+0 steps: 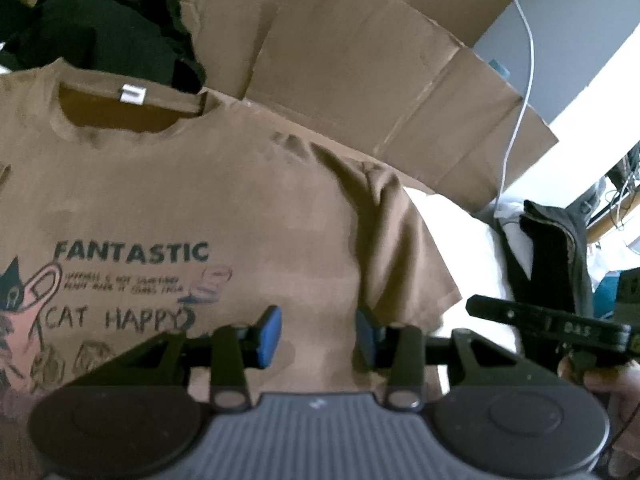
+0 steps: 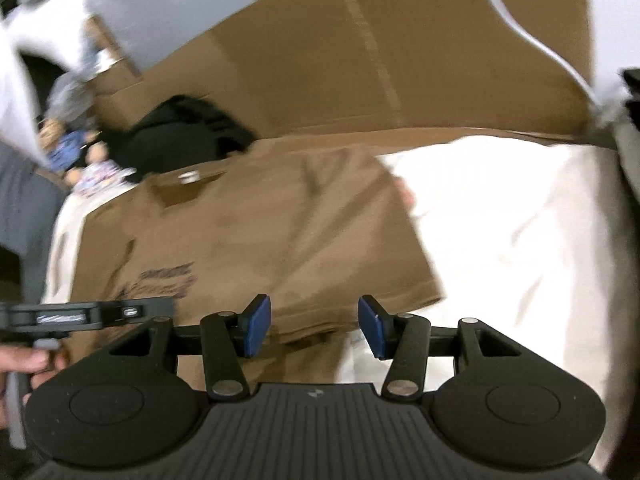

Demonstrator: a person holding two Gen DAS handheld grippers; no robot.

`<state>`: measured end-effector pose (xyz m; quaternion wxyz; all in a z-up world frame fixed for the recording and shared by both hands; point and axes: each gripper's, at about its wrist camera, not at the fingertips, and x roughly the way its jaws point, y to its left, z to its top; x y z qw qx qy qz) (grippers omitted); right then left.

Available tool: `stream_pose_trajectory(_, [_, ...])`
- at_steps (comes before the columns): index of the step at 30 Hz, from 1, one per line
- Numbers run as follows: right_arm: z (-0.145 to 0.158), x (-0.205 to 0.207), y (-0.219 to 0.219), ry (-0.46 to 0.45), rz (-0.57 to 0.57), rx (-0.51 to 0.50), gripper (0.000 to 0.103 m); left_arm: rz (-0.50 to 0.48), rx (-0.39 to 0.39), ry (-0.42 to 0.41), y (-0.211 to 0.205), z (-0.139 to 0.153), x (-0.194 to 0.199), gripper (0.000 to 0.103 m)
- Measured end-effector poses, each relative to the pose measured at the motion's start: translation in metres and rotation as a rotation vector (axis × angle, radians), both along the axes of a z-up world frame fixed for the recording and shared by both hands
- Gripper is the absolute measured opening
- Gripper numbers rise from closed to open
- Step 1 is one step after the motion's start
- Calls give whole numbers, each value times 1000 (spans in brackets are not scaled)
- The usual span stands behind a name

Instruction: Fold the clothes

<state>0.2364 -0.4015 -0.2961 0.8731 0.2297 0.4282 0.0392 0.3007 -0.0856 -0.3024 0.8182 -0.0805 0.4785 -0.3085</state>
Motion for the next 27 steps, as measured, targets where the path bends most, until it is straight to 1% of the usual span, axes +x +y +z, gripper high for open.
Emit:
stream_pose_trajectory(4, [-9,5,-13,15,-40,-22,53,-21,8,-20,-13,3,11,43])
stream_pose_trajectory(9, [-22,13,-24,44,-64,-32,52,-44,19,-30,-29,3,24,43])
stream_pose_trajectory(13, [-36,19,-36,69,-104,-28,52,-68,25,-48,-46,6,36,42])
stream_pose_trajectory(15, [-42,21,-40,77,-105,-16,50,-77,27,-55,-54,7,43,42])
stream_pose_trajectory(16, [-45,22,-41,79,-102,-8,46,-80,31,-60,-59,7,48,40])
stream_pose_trajectory(17, [-47,23,-42,80,-97,-1,43,-82,33,-61,-64,6,51,36])
stream_pose_trajectory(18, [-49,24,-42,80,-93,6,42,-84,34,-62,-68,6,55,35])
stream_pose_trajectory(19, [-50,25,-43,80,-89,17,39,-89,34,-64,-75,5,61,34])
stream_pose_trajectory(20, [-52,27,-44,83,-86,32,33,-94,34,-67,-80,4,65,32])
stream_pose_trajectory(21, [-54,28,-44,86,-85,44,31,-98,35,-70,-84,4,68,31])
stream_pose_trajectory(23, [-57,31,-46,88,-81,62,21,-113,51,-86,-98,3,79,28])
stream_pose_trajectory(24, [-57,32,-46,87,-76,69,19,-116,58,-89,-102,3,82,28])
stream_pose_trajectory(25, [-58,33,-46,85,-68,78,14,-119,71,-90,-108,1,88,27])
stream_pose_trajectory(27, [-59,33,-50,76,-59,106,10,-126,87,-83,-117,-2,97,26])
